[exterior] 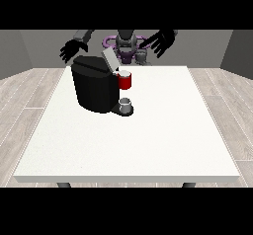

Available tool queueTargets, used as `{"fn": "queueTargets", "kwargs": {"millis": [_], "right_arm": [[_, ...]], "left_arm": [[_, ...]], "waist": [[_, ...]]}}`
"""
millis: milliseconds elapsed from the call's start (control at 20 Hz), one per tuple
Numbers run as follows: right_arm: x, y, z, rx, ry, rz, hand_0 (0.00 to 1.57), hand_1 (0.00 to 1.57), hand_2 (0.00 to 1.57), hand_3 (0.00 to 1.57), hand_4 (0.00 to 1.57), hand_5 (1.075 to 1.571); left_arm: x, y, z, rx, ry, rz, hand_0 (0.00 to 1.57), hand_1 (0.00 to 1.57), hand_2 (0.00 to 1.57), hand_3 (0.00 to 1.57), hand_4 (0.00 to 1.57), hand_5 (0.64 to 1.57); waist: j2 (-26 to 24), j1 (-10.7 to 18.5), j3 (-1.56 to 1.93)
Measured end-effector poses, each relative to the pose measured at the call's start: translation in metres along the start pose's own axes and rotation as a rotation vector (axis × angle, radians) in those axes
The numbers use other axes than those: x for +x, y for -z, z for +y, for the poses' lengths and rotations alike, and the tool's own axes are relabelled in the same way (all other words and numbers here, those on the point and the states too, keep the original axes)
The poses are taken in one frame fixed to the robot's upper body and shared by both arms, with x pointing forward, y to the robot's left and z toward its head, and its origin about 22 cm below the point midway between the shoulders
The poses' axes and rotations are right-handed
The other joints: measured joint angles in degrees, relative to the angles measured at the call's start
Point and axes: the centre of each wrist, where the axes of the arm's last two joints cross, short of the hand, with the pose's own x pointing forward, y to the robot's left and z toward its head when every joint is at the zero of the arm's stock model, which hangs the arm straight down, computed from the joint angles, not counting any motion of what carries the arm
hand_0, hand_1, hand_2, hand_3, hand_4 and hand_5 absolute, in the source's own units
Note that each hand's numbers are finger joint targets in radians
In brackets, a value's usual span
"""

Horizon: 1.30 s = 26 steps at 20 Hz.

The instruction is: Insert the coffee pod into the coffee machine and close the lid

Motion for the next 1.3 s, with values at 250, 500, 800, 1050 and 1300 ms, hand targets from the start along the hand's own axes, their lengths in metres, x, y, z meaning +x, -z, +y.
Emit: {"fn": "queueTargets", "kwargs": {"millis": [250, 500, 800, 1050, 1300], "right_arm": [[0.001, -0.007, -0.014, 0.025, -0.056, 0.021, 0.0, 0.0, 0.0, 0.0, 0.37, 1.571], [0.026, 0.001, -0.016, 0.11, -0.063, -0.017, 0.0, 0.0, 0.0, 0.0, 0.0, 1.571], [0.059, 0.016, -0.01, 0.192, -0.077, -0.072, 0.0, 0.0, 0.0, 0.0, 0.0, 1.571], [0.072, 0.025, -0.005, 0.231, -0.117, -0.075, 0.0, 0.0, 0.0, 0.0, 0.24, 1.571], [0.07, 0.027, 0.011, 0.265, -0.147, -0.088, 0.0, 0.0, 0.0, 0.0, 0.0, 1.571]], "left_arm": [[-0.047, -0.026, -0.036, -0.002, -0.228, 0.039, 0.0, 0.0, 0.0, 0.0, 0.0, 1.571], [-0.081, -0.051, -0.063, 0.02, -0.384, 0.092, 0.0, 0.0, 0.0, 0.0, 0.09, 1.571], [-0.098, -0.071, -0.078, 0.028, -0.491, 0.11, 0.0, 0.0, 0.0, 0.0, 0.0, 1.571], [-0.102, -0.084, -0.098, 0.009, -0.581, 0.106, 0.0, 0.0, 0.0, 0.0, 0.03, 1.571], [-0.096, -0.094, -0.107, 0.016, -0.619, 0.085, 0.0, 0.0, 0.0, 0.0, 0.2, 1.571]], "waist": [[-6.1, 3.5, 0.01], [-9.6, 5.7, 0.02], [-10.5, 8.9, 0.03], [-10.7, 12.6, 0.04], [-9.8, 14.4, 0.06]]}}
